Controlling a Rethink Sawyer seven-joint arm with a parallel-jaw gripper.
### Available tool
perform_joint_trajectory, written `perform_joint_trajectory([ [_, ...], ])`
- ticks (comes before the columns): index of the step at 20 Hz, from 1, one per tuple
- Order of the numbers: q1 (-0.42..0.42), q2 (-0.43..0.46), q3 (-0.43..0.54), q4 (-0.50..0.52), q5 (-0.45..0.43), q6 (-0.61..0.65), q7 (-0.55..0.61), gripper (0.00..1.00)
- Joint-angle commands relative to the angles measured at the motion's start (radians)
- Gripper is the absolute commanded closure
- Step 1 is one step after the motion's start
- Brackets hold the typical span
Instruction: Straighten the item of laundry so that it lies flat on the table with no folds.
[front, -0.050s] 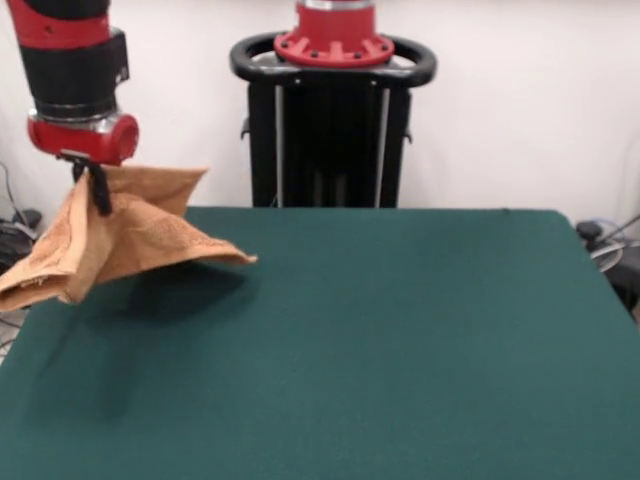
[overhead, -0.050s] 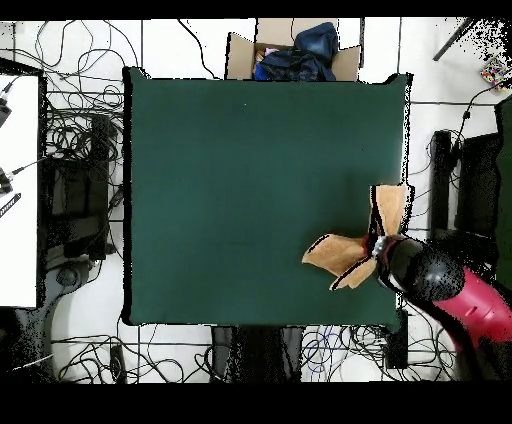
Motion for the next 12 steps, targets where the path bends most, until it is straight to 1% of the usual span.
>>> perform_joint_trajectory([
  [1,0.087,-0.153,0.084,-0.021,-0.042,0.15,-0.042,1.0],
  [4,0.168,-0.222,0.017,-0.018,-0.064,0.184,0.029,1.0],
  [6,0.208,-0.249,-0.013,0.004,-0.067,0.167,0.082,1.0],
  [10,0.303,-0.255,-0.083,0.038,-0.077,0.129,0.192,1.0],
  [12,0.33,-0.243,-0.094,0.055,-0.075,0.078,0.208,1.0],
])
